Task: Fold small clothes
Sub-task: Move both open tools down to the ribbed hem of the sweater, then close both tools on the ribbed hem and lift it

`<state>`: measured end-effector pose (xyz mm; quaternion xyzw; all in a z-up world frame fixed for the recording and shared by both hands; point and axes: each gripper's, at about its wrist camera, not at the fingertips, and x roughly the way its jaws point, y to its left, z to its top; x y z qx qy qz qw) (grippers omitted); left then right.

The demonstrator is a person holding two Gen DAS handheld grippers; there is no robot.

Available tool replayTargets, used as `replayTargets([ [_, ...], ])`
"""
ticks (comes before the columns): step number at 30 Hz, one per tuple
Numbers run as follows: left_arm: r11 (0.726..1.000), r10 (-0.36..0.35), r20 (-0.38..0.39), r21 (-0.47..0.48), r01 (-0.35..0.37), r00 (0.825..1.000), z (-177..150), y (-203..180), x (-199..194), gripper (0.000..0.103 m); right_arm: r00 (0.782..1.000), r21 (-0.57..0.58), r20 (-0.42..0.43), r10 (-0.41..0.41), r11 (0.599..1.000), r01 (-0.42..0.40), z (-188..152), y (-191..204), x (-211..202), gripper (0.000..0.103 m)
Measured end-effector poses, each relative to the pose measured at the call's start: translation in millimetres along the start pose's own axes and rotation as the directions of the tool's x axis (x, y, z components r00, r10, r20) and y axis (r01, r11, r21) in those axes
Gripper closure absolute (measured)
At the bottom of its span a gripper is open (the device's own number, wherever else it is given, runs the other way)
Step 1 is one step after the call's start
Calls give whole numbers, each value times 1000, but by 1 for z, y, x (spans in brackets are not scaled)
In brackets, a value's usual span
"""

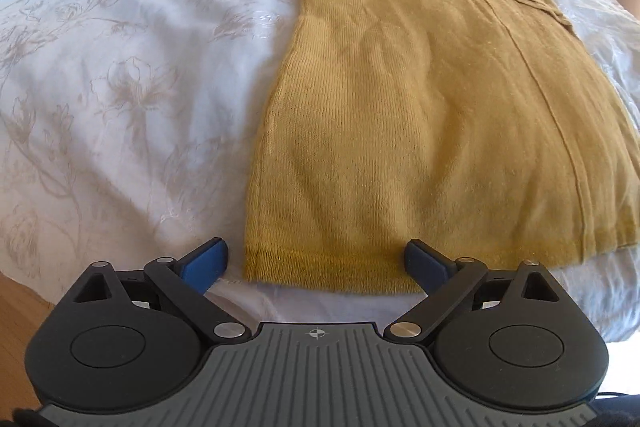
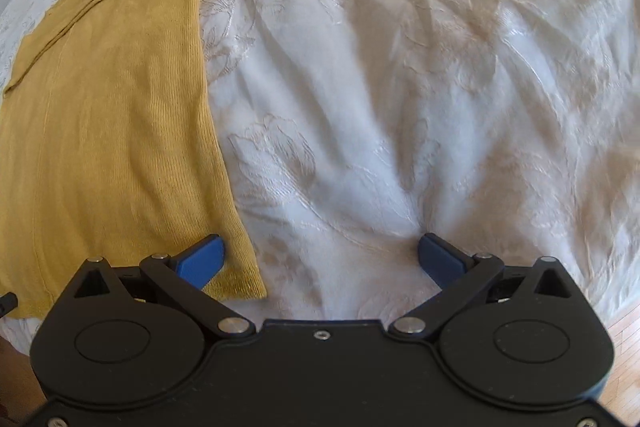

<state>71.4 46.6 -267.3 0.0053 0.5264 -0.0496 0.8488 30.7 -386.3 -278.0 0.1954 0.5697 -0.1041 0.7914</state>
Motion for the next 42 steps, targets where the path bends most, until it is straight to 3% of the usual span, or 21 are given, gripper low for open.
replayTargets([
  [12,998,-34,98,65,28,995,14,-3,-9,7,987,-65,124,101,994,-93,-37,7,-27,1],
  [21,988,-33,41,155,27,999,16,-9,10,6,985,-132,109,134,984,-119,-22,25,-19,1],
  [37,992,-74,11,103,72,997,13,3,18,5,962,-140,0,273,953,-270,5,51,14,0],
  [42,991,-96,-9,95,96,995,18,5,18,9,961,-131,-20,277,952,-277,8,53,18,0],
])
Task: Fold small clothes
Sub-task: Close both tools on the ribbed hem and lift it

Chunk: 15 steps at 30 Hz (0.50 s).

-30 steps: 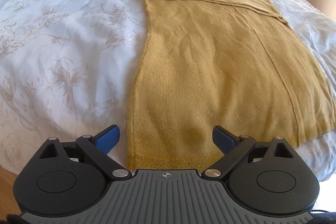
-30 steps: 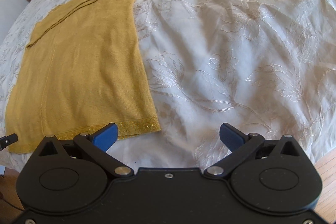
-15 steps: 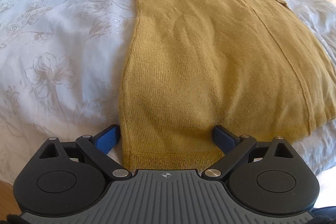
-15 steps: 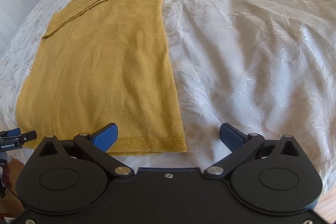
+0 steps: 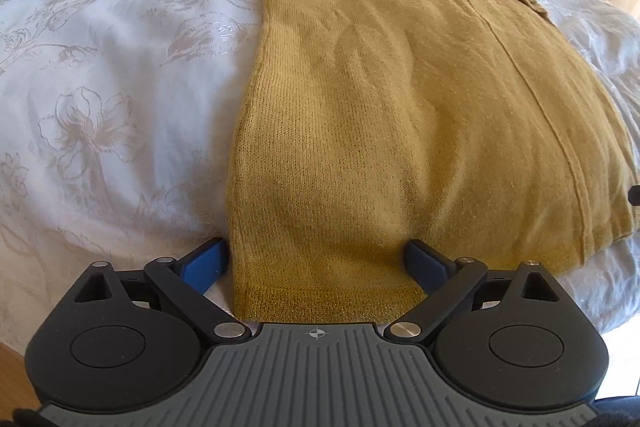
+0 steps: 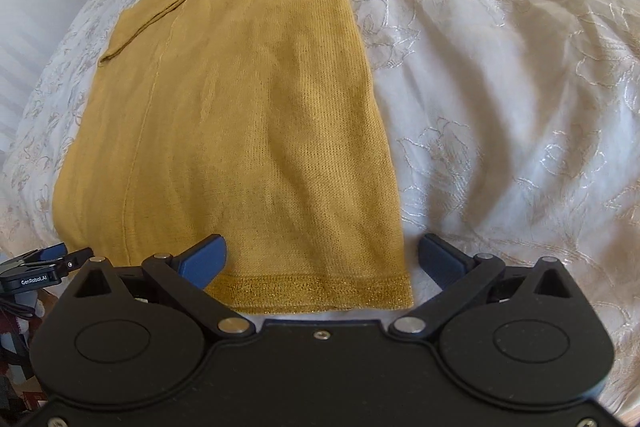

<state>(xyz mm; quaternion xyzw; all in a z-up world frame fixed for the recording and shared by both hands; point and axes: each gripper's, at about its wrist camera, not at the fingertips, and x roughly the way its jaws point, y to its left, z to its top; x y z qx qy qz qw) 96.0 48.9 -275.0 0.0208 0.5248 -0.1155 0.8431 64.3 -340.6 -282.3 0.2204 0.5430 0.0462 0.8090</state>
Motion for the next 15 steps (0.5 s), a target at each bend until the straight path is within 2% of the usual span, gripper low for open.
replayTargets([
  [1,1000,-14,4,3,14,1000,1,1,-1,21,1000,-2,-9,1,1000,-1,1,0,0,2],
  [2,1000,-16,7,5,16,1000,1,2,-3,31,1000,-3,-16,3,1000,-3,1,0,-1,12],
  [3,1000,-14,10,4,14,1000,1,3,-5,36,1000,-4,-23,6,1000,-6,3,-1,-1,20],
  [5,999,-34,20,-14,34,999,0,7,-11,62,999,-1,-32,-9,1000,9,4,-5,-3,57],
  [6,999,-45,22,-26,46,999,0,9,-14,69,999,12,-38,10,1000,-9,4,-8,-4,70],
  [7,997,-61,23,-36,62,998,0,10,-16,81,998,44,-46,51,998,-49,3,-14,-7,88],
  [8,996,-73,23,-44,74,997,2,11,-20,86,997,63,-41,66,996,-63,3,-16,-9,88],
  [10,995,-89,32,-46,90,996,5,9,-27,89,996,68,-14,89,994,-88,4,-17,-18,88],
  [15,985,-123,118,-111,136,985,26,8,-51,90,982,93,82,172,979,-180,19,-13,-45,89],
])
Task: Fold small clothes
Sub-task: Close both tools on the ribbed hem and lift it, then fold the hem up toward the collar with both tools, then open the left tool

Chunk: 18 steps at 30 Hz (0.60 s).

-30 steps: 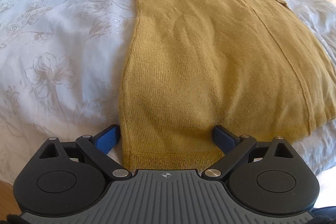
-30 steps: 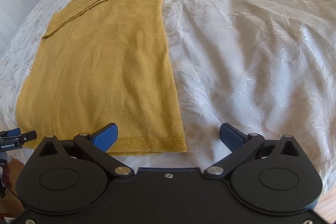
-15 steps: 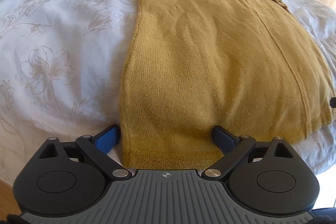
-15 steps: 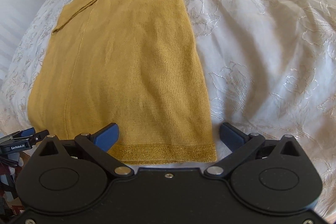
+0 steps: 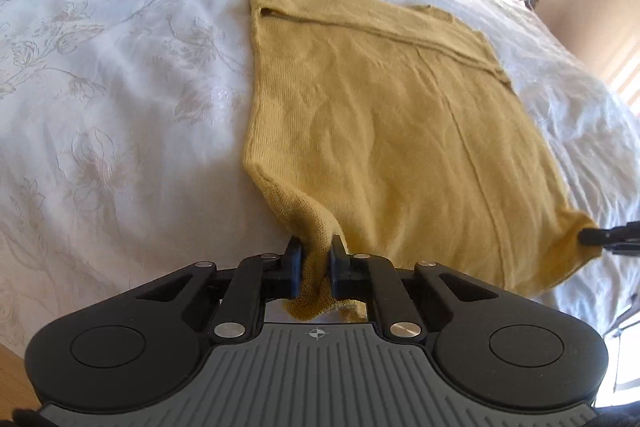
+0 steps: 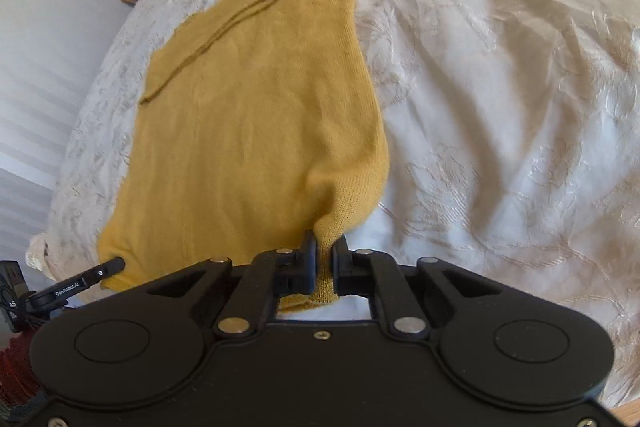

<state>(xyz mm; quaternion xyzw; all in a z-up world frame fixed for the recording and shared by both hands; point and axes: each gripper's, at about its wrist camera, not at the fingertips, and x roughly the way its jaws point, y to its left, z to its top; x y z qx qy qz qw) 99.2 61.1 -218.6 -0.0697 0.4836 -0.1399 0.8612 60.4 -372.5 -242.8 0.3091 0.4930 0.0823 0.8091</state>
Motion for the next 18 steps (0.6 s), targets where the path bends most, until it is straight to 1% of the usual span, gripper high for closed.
replayTargets([
  [2,999,-11,37,-35,12,999,14,-1,-6,91,999,5,35,28,1000,-28,12,4,-7,89],
  [3,999,-13,59,-50,16,998,22,-2,-8,93,998,5,53,41,999,-41,18,6,-10,89],
  [7,997,-9,116,-78,18,993,55,-4,-8,93,990,12,110,83,996,-85,48,11,-8,89],
  [11,997,15,146,-83,-3,989,83,-3,4,93,986,19,135,102,994,-106,77,13,4,89],
  [13,994,21,161,-109,-3,987,96,-2,9,93,983,36,142,115,992,-121,91,12,13,89],
  [18,990,61,216,-139,-31,975,130,-1,16,93,977,29,164,135,989,-142,126,13,27,89],
])
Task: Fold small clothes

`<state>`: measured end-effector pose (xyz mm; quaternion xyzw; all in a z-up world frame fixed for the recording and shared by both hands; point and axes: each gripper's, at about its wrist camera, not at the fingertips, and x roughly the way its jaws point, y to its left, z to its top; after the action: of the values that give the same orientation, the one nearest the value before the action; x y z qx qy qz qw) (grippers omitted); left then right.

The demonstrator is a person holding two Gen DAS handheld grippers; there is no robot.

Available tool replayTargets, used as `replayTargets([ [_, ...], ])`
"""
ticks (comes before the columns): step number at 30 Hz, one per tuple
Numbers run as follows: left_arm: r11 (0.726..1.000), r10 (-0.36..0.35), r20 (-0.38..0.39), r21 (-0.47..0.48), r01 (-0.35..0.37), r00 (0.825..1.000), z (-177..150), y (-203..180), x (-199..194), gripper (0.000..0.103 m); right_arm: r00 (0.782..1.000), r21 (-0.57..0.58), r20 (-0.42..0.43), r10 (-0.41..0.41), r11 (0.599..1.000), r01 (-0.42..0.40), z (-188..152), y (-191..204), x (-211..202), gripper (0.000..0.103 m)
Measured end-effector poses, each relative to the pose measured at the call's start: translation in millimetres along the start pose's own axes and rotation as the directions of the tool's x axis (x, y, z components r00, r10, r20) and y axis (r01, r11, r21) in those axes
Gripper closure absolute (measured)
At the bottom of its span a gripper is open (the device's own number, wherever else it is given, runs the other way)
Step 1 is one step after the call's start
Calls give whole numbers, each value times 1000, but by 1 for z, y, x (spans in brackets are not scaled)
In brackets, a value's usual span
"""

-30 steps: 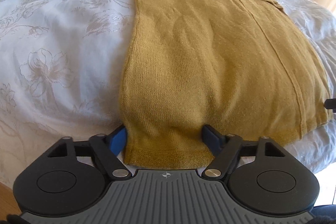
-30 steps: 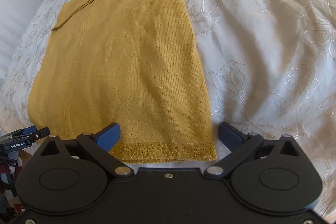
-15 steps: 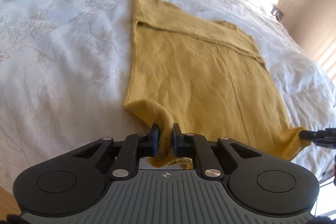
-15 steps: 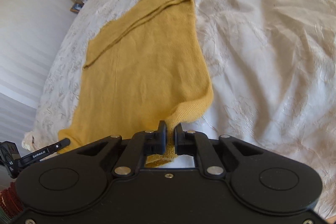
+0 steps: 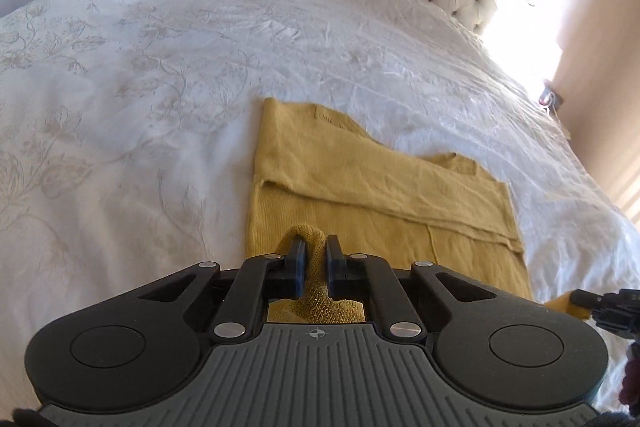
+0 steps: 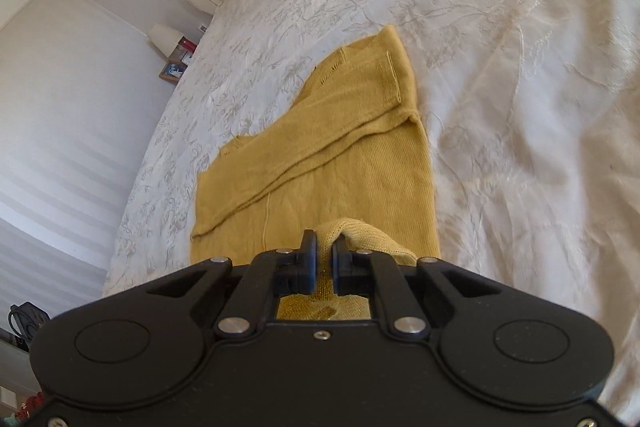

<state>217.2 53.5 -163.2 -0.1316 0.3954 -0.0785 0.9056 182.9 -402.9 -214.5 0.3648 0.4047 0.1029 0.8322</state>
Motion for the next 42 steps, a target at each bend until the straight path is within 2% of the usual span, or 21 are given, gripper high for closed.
replayTargets([
  [7,998,63,72,-35,-61,995,39,2,22,93,999,3,31,5,1000,-5,43,-2,25,89],
  [10,996,75,68,-48,-72,995,52,6,34,93,1000,-8,21,-7,1000,8,54,-1,35,89],
  [15,994,70,-28,90,-68,997,51,7,54,91,999,-8,1,-48,999,48,56,-1,45,89],
  [17,986,65,-93,158,-49,994,43,9,60,76,997,19,0,-77,997,77,51,-3,45,89],
  [19,982,58,-154,185,-29,986,33,13,62,75,995,44,8,-100,994,100,46,-5,44,89],
  [25,995,5,-259,95,20,966,9,31,57,70,988,92,13,-153,984,151,32,-6,40,88],
  [32,997,-17,-310,65,39,951,6,31,74,70,985,81,9,-173,982,171,32,-1,41,88],
  [35,997,48,-370,70,-23,928,6,30,85,70,985,78,8,-173,982,172,33,-1,41,88],
  [40,996,90,-359,19,-89,929,4,39,83,70,986,72,2,-168,983,168,32,-2,41,88],
  [42,998,47,-369,-10,-54,928,3,40,83,72,986,73,-3,-165,984,165,32,-3,42,87],
])
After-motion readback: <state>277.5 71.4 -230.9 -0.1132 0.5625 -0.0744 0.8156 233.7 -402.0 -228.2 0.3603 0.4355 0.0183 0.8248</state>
